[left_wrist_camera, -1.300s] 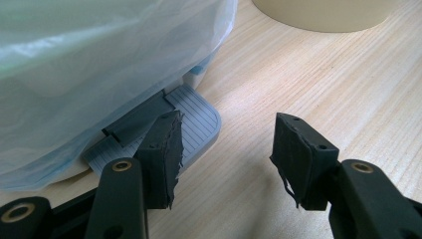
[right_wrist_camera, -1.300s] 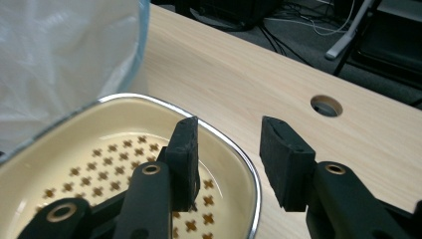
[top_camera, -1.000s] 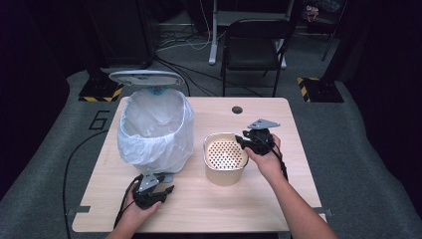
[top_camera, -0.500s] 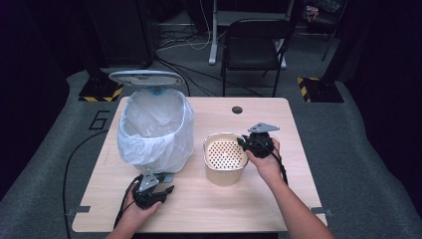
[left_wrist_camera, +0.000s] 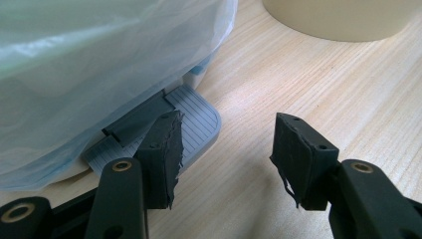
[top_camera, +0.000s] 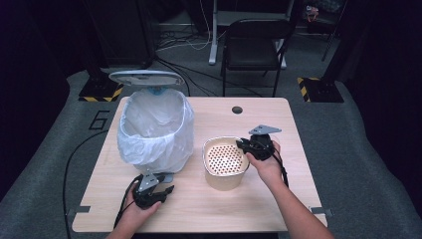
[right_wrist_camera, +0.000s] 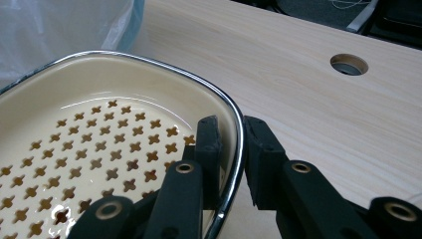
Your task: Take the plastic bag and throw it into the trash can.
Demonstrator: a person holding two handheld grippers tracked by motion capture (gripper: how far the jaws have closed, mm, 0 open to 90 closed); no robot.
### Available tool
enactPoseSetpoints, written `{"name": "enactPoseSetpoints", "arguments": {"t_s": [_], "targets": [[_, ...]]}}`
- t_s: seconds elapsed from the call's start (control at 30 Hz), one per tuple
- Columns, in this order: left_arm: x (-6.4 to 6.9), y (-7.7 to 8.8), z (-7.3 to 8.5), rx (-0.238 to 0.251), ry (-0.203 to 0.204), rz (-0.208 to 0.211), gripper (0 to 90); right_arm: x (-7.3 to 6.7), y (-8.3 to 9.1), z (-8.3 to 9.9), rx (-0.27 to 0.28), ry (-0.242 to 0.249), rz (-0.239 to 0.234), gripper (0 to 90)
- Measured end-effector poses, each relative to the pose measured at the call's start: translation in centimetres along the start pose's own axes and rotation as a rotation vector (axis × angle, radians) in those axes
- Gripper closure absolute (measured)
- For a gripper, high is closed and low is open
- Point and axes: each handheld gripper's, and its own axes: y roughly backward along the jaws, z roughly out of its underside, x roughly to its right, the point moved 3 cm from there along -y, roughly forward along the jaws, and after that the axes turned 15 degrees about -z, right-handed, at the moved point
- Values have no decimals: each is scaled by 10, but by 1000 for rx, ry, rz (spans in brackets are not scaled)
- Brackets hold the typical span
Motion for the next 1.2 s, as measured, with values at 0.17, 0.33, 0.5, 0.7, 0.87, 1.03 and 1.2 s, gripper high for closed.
{"name": "enactPoseSetpoints", "arguments": {"t_s": [0.17,0.33,0.5,0.7,0.87,1.03,1.2], "targets": [[0,0,0,-5,-1,5,457,-6,7,5,-9,5,-3,779],[0,0,0,2,-2,0,458,-14,15,11,-10,-5,13,779],[0,0,0,2,-2,-1,458,-23,24,17,-1,-7,27,782],[0,0,0,3,-3,-3,457,-29,28,22,-1,-14,33,782],[0,0,0,3,-1,-3,457,-31,29,25,-5,-29,34,778],[0,0,0,3,-1,-4,457,-32,33,25,13,-19,37,675],[0,0,0,1,-1,-5,457,-29,43,20,47,-20,29,601]]}}
